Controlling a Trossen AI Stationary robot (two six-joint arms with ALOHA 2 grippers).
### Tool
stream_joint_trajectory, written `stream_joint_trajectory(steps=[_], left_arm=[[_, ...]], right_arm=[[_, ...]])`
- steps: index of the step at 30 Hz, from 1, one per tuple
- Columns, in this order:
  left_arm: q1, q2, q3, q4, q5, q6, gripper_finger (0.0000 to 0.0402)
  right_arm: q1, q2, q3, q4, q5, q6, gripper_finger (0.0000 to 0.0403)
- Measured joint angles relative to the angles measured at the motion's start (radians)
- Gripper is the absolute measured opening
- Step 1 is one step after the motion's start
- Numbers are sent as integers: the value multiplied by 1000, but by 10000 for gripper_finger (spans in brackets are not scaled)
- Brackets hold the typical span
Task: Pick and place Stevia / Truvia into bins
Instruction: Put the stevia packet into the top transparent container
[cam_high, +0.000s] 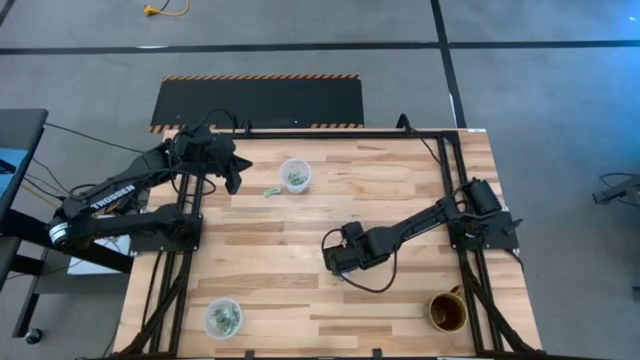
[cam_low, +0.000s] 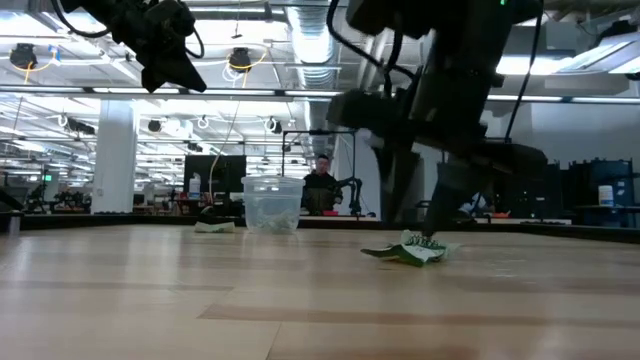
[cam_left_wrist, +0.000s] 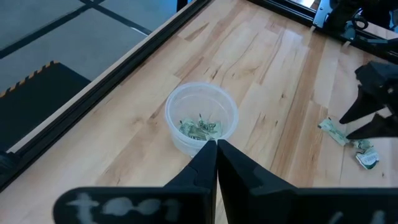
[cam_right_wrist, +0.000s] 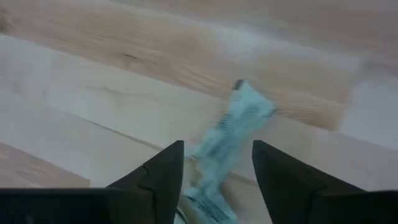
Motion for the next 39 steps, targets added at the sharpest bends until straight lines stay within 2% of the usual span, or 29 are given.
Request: stream_joint_trajectory(steps=[6,11,16,26,33,39], left_arm=[[0,0,0,0,0,0,0],[0,3,1,1,1,0,0],[0,5,1,0,1,0,0],[0,5,1,0,0,0,0],[0,5,1,0,0,0,0],[0,5,1,0,0,0,0]], right_arm=[[-21,41,1,39,-14,20,206],[-40,62,5,53,-26,23,200],[-49,60,3,41,-20,47,160],[-49,64,1,52,53,4,15],[-75,68,69,-7,177,-99,5],[-129,67,249,-137,292,-318,2]])
